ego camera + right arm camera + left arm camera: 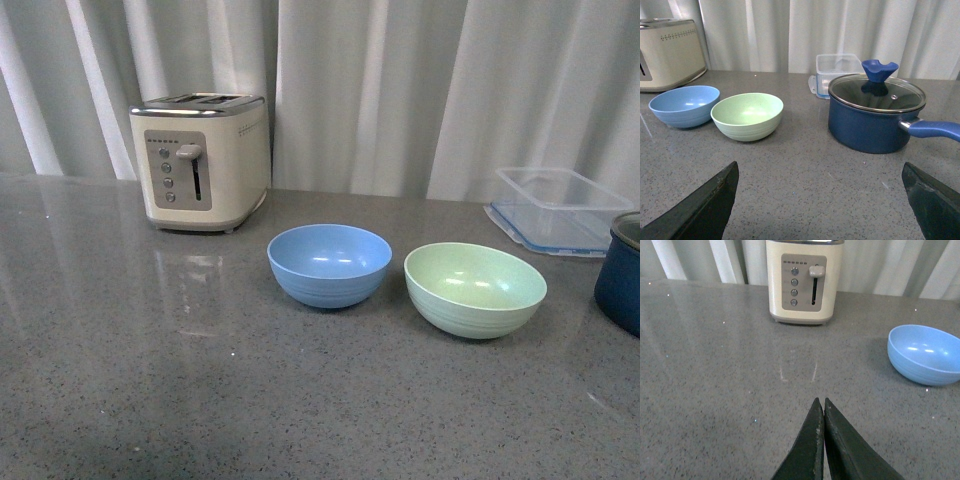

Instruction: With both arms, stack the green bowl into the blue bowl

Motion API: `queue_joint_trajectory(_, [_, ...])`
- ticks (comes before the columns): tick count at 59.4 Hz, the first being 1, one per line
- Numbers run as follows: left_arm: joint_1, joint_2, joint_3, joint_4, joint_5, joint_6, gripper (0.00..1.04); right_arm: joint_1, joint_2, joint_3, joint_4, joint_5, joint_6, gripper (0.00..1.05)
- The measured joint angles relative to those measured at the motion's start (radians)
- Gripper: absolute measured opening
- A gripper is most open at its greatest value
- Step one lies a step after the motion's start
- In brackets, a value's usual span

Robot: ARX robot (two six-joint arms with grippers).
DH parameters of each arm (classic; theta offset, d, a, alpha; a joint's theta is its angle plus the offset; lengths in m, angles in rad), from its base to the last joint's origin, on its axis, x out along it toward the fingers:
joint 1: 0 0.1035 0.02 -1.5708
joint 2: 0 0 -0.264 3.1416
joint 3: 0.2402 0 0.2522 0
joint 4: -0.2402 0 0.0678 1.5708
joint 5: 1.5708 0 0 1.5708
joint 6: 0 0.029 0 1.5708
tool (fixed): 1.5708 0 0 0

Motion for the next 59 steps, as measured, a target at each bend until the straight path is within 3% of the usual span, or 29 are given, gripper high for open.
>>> queue_joint_trajectory(20, [0.095,-0.190,-0.149,-0.032,0.087,0.000,0.04,0.000,0.000,0.000,0.000,0.000,0.000,0.95])
queue_joint_trajectory(59, [0.096,-0.529,-0.269,-0.229,0.093,0.000,0.04,0.000,0.000,0.000,0.000,0.000,0.000,0.95])
